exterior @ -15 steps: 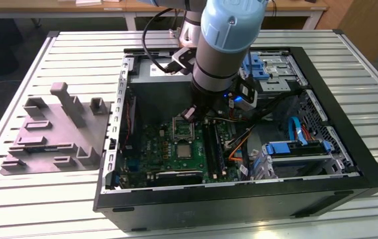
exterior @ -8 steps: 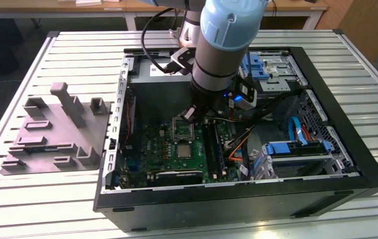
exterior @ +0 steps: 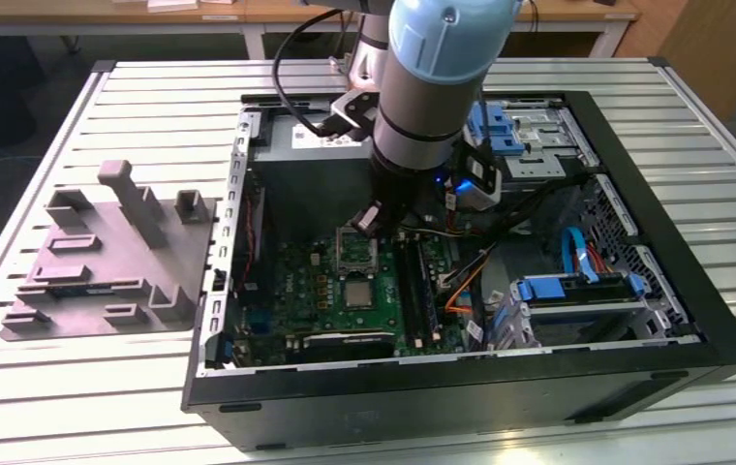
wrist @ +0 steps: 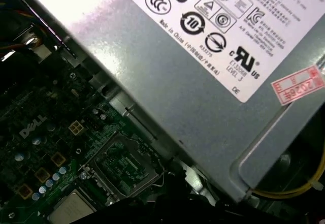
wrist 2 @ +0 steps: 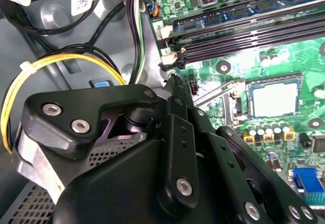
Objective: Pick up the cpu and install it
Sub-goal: 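Close the cpu cover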
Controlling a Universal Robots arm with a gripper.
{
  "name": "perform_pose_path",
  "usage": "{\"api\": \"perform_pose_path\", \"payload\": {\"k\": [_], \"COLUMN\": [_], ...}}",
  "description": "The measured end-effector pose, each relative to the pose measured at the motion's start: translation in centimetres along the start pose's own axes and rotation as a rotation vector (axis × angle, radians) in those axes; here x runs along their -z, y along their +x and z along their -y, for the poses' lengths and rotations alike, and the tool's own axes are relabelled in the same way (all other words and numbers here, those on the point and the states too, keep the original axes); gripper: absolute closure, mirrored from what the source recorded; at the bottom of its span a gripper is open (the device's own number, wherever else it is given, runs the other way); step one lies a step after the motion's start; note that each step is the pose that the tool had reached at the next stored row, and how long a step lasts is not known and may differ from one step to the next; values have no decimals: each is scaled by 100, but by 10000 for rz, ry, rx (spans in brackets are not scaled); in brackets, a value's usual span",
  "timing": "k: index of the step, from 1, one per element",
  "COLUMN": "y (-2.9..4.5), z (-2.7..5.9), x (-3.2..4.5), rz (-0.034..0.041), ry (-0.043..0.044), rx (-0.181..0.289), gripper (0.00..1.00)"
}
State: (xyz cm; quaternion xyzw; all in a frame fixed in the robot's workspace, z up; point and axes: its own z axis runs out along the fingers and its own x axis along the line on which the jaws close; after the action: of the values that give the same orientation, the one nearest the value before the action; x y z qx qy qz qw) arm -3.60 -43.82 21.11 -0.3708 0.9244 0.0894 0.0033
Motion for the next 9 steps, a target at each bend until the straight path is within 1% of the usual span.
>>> {"api": "perform_pose_path", "payload": {"k": [4, 9], "y": [-6, -10], "z": [-9, -17], "x": [41, 70], "rz": [-83, -144], "ry": [75, 98], "rx": [41, 214], "gripper": [89, 89]}}
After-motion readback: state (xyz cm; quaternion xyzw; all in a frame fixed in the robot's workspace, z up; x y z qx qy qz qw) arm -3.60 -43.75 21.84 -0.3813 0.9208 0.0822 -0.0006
